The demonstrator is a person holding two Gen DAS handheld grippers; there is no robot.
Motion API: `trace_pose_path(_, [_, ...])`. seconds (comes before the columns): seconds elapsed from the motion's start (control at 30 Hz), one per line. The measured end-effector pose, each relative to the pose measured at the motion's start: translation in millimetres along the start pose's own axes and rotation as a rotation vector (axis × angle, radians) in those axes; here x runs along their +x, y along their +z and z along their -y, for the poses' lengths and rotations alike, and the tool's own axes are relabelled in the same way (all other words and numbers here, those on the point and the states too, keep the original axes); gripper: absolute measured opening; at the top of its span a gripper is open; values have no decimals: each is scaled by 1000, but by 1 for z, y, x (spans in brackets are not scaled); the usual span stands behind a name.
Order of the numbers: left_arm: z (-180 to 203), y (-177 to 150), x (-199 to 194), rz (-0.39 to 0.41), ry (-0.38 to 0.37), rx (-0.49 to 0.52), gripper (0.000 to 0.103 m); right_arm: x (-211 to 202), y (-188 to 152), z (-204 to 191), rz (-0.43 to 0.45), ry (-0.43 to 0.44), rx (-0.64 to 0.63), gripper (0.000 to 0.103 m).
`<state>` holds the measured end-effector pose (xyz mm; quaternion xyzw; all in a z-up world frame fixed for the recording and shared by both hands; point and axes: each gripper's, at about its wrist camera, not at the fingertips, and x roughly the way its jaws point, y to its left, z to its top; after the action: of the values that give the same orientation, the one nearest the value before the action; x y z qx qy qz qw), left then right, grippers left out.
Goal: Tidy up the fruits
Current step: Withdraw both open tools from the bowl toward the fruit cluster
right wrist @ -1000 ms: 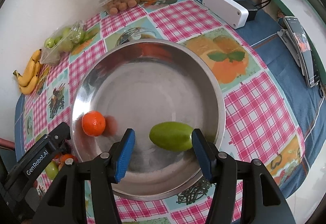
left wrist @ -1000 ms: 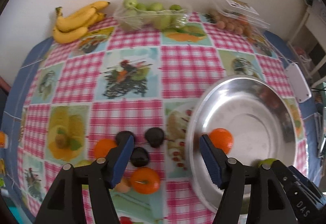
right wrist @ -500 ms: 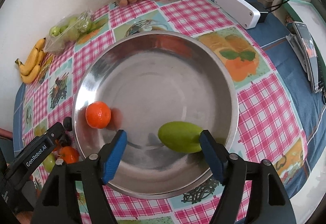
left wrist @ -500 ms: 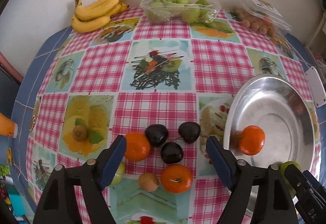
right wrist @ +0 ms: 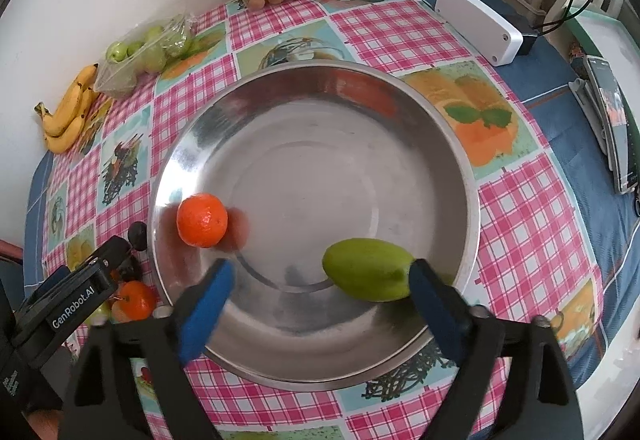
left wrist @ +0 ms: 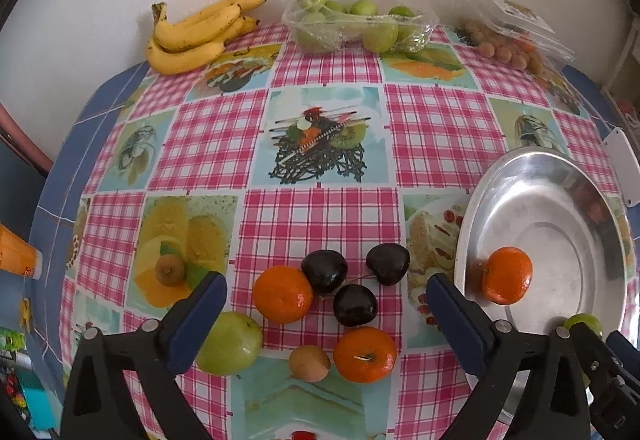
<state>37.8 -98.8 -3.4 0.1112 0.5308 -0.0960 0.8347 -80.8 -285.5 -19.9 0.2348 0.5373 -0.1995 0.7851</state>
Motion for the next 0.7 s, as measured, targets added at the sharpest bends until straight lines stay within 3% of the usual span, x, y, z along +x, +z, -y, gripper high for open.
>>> trace_pose_path(0.1, [-2,0,-3,19,-3,0,103,-1,0,-2,6,6,-7,91])
trace_pose_path(0.13, [-2,0,-4,21,-4,0,103,-2,0,-2,9,9,-9,94])
trace_pose_path(0.17, [-3,0,-4,19,-3,-2,103,-2,-1,-3,14,9,-13,103])
trace_pose_path(0.47, [-10,-2,-17,56,5,-2,103,-5,-1,-8,23,34,-36,103])
trace_pose_path(0.7, [-16,-1,-32,80,-11,-1,103,-16,-3,-9,80,48,-28,103])
